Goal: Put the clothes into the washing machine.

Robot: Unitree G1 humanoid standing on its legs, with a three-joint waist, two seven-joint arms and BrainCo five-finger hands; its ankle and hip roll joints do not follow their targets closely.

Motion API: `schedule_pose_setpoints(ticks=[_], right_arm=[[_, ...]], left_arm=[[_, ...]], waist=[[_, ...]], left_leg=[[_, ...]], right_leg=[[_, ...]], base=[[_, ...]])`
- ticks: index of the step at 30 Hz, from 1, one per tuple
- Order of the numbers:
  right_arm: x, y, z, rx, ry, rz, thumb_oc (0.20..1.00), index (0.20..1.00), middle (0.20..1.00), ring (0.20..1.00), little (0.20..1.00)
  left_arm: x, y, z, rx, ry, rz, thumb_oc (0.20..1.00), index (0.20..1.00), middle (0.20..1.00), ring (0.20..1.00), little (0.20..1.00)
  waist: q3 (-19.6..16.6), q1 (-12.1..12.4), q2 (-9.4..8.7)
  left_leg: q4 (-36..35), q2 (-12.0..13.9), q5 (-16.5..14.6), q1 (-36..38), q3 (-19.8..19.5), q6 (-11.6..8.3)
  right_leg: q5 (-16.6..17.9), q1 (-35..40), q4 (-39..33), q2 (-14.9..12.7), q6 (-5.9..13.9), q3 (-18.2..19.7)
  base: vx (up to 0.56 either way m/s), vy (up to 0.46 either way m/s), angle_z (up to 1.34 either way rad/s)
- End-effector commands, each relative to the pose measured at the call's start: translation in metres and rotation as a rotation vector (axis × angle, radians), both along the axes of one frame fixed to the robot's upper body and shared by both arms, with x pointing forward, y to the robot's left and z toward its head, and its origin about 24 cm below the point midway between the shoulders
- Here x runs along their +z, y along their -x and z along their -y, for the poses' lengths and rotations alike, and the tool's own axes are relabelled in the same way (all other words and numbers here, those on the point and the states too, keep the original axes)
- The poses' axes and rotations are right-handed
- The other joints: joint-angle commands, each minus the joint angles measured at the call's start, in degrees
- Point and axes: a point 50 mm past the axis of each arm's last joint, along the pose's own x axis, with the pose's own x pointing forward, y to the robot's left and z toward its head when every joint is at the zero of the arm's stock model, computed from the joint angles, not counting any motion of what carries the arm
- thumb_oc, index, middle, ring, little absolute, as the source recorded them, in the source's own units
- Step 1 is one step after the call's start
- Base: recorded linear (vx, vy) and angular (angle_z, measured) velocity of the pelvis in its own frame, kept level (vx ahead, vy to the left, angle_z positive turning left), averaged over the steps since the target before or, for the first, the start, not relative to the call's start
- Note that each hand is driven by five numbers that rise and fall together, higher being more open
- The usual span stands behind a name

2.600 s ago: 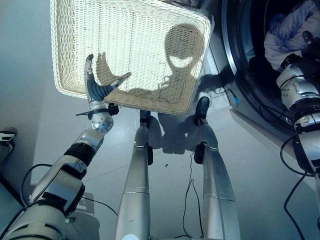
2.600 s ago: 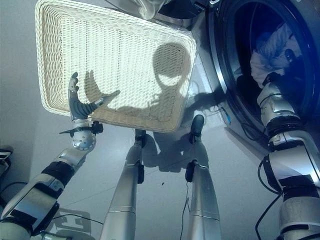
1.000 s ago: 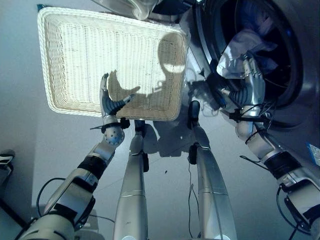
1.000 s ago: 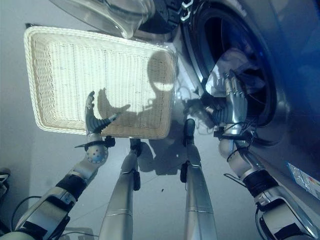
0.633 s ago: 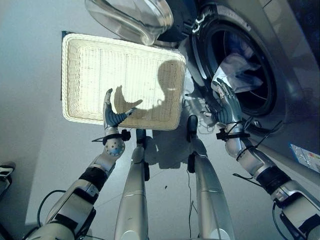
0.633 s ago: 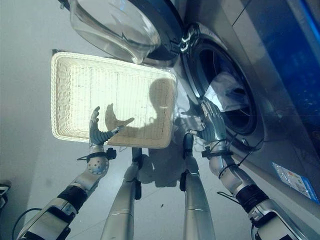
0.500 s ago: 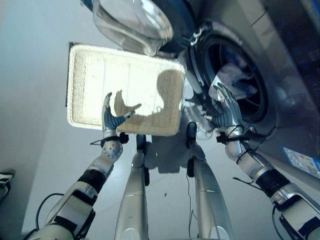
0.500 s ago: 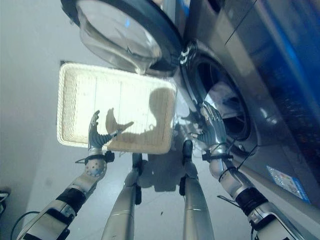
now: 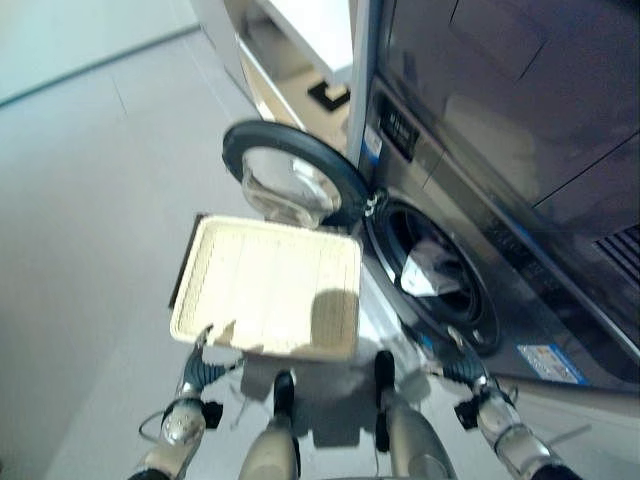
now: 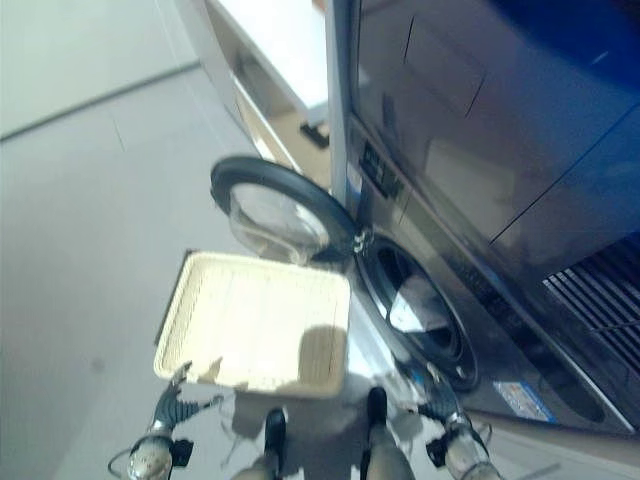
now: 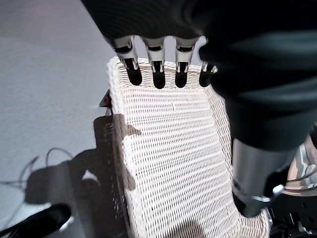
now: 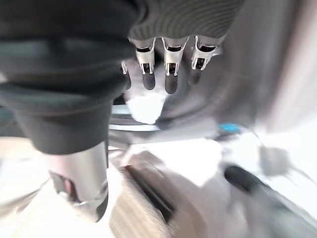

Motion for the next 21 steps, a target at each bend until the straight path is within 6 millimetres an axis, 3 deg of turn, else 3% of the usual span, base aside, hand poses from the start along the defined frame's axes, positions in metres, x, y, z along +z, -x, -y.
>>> schedule_pose_setpoints(ticks=[1, 2, 3, 11, 15, 21], right_arm=[[-0.007, 0.009, 0.005, -0.054, -0.116, -0.082, 1.000, 1.000, 1.000, 1.000, 1.000], [-0.012, 0.016, 0.005, -0.087, -0.136, -0.122, 1.000, 1.000, 1.000, 1.000, 1.000], [-0.025, 0.036, 0.008, -0.157, -0.144, -0.220, 1.000, 1.000, 1.000, 1.000, 1.000], [-0.045, 0.094, 0.021, -0.395, -0.153, -0.516, 1.000, 1.000, 1.000, 1.000, 1.000], [-0.047, 0.110, 0.023, -0.437, -0.166, -0.586, 1.000, 1.000, 1.000, 1.000, 1.000], [-0.048, 0.118, 0.022, -0.460, -0.189, -0.628, 1.000, 1.000, 1.000, 1.000, 1.000]], left_arm=[[-0.003, -0.001, -0.004, -0.021, 0.013, -0.060, 1.000, 1.000, 1.000, 1.000, 1.000], [-0.007, 0.004, -0.004, -0.015, 0.028, -0.095, 1.000, 1.000, 1.000, 1.000, 1.000], [-0.020, 0.020, -0.004, 0.000, 0.066, -0.192, 1.000, 1.000, 1.000, 1.000, 1.000], [-0.048, 0.071, 0.000, 0.026, 0.229, -0.498, 1.000, 1.000, 1.000, 1.000, 1.000], [-0.052, 0.080, 0.003, 0.018, 0.257, -0.563, 1.000, 1.000, 1.000, 1.000, 1.000], [-0.054, 0.086, 0.002, 0.035, 0.278, -0.600, 1.000, 1.000, 1.000, 1.000, 1.000]], waist=[[-4.06, 2.11, -1.04], [-4.86, 2.20, -0.95], [-7.28, 2.39, -0.61], [-12.10, 2.20, 0.37], [-13.02, 2.18, 0.50], [-13.77, 2.08, 0.30]], left_leg=[[1.43, -5.33, -2.06, 0.58, 4.60, 3.14], [1.04, -5.25, -2.10, 1.34, 4.81, 3.14], [0.37, -5.06, -2.28, 3.08, 5.27, 3.09], [0.05, -4.44, -4.01, 6.85, 7.11, 3.11], [0.05, -4.19, -4.50, 7.88, 7.40, 3.41], [0.05, -3.99, -4.88, 8.56, 7.35, 3.72]], right_leg=[[-4.50, 1.79, 4.63, 1.68, 2.62, -2.11], [-4.48, 2.52, 4.20, 1.71, 2.56, -2.13], [-4.48, 4.54, 3.16, 1.74, 2.48, -2.03], [-4.95, 9.68, 0.53, 1.96, 2.09, -1.20], [-5.74, 10.49, 1.03, 2.07, 1.73, -0.37], [-6.26, 10.99, 1.19, 2.47, 1.39, 0.94]], base=[[0.17, 0.002, 0.10], [0.19, 0.019, 0.02], [0.17, 0.023, 0.00], [0.08, 0.029, 0.02], [0.03, 0.019, 0.03], [0.00, 0.000, 0.00]])
